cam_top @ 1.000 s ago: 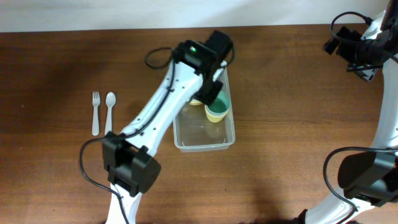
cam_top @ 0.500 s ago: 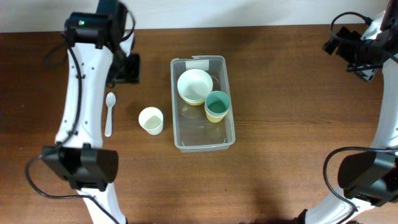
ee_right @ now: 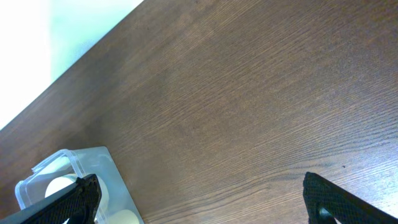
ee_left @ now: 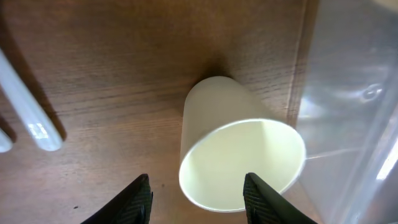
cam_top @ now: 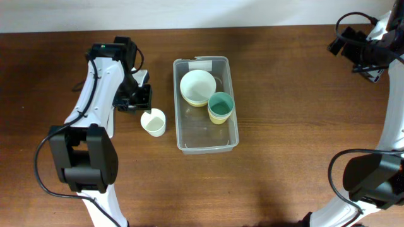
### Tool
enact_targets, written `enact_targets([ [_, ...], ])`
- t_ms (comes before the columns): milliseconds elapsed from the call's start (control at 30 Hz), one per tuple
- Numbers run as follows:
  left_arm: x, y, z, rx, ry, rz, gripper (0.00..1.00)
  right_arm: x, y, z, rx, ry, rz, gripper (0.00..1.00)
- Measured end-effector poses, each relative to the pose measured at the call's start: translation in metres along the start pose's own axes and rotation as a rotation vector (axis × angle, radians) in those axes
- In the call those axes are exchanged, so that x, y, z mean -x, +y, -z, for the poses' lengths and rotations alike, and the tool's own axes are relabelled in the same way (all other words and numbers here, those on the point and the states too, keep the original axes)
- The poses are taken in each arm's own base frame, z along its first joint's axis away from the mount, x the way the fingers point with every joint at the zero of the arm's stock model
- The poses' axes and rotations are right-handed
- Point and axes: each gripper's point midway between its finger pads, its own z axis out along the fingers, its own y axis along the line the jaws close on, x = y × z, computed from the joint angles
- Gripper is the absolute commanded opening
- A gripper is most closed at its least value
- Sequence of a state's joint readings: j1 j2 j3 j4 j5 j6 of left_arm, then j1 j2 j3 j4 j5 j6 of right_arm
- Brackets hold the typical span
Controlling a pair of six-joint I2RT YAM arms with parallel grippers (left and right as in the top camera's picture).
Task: Pack container
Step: 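Move the left gripper to the cream cup and grasp it, then carry the cream cup and stack it onto the cup pile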
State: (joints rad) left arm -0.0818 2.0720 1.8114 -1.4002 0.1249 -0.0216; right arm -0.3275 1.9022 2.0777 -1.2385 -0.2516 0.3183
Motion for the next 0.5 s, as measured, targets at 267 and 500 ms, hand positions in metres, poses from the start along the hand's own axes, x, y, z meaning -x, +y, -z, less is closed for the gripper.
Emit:
enact_targets([
  [267, -0.013, 0.006, -0.048, -0.002, 0.047, 0.003, 0.16, 0.000, 0.000, 0.000, 0.000, 0.000, 0.000, 0.99],
  [500, -0.002, 0.001, -0.050, -0.032, 0.001, -0.010, 0.01, 0.000, 0.000, 0.000, 0.000, 0.000, 0.000, 0.99],
])
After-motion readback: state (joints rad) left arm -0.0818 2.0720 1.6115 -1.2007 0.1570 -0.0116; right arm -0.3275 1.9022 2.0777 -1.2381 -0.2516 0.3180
